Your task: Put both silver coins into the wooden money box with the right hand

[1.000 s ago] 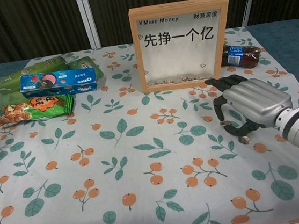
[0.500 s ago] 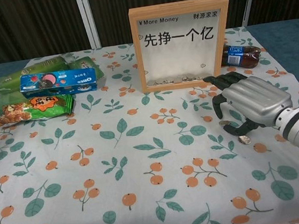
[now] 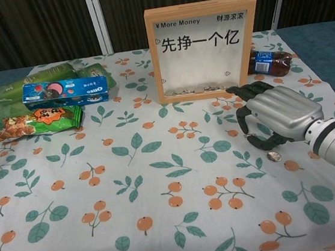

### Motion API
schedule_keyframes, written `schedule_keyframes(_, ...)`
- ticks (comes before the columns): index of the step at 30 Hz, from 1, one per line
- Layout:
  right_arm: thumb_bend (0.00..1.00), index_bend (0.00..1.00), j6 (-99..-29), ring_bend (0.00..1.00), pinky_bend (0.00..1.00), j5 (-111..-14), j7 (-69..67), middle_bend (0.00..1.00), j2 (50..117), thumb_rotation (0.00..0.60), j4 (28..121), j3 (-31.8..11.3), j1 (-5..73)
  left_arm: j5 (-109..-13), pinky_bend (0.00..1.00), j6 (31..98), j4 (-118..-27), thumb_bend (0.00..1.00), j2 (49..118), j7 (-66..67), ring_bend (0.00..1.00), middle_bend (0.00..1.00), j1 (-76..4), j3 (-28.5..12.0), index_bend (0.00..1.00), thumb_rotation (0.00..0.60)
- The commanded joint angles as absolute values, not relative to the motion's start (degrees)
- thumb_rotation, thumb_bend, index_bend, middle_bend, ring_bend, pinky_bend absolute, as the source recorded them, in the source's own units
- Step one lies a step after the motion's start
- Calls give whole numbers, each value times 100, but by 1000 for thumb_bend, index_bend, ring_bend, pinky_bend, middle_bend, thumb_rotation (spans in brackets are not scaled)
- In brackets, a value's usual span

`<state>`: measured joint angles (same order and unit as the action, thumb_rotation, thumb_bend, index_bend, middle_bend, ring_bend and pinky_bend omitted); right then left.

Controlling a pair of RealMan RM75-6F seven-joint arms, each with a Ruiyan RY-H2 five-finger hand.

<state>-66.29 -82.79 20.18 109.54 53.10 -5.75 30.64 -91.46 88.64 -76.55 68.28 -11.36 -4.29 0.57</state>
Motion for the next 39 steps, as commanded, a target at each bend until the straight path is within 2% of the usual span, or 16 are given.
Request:
schedule_keyframes(1, 578, 656, -6633, 0, 0, -8270, 2020, 121, 10962, 600, 5309, -583, 3062, -9146, 31, 8865, -7645, 368, 6831, -1149, 0, 0, -429, 54, 0, 600)
schedule_keyframes(19, 599, 711, -6840, 0, 0, -8330, 1960, 137, 10946, 600, 5389, -632, 3039, -9159, 32, 8875, -7654, 368, 6814, -1166, 0, 0, -430, 57, 0, 600)
schedule_keyframes(27, 601, 723, -7580, 0, 0, -8609, 2118, 143, 10327, 600, 6410, -859, 2991, -9184, 31, 8922, -7676, 368, 6797, -1200, 0, 0, -421, 55, 0, 600)
schedule_keyframes(31, 602, 726, -7709, 0, 0, -8636, 2194, 146, 10156, 600, 6717, -942, 2981, -9193, 31, 8938, -7673, 368, 6798, -1212, 0, 0, -418, 55, 0, 600)
schedule_keyframes(36, 611, 730, -8054, 0, 0, -8551, 2544, 150, 9583, 600, 7808, -1432, 2989, -9229, 31, 8994, -7670, 367, 6795, -1240, 0, 0, -405, 59, 0, 600)
schedule_keyframes(39, 611, 729, -7830, 0, 0, -8009, 3023, 150, 9121, 600, 8733, -2200, 3249, -9267, 31, 9041, -7669, 368, 6795, -1267, 0, 0, -394, 69, 0, 600)
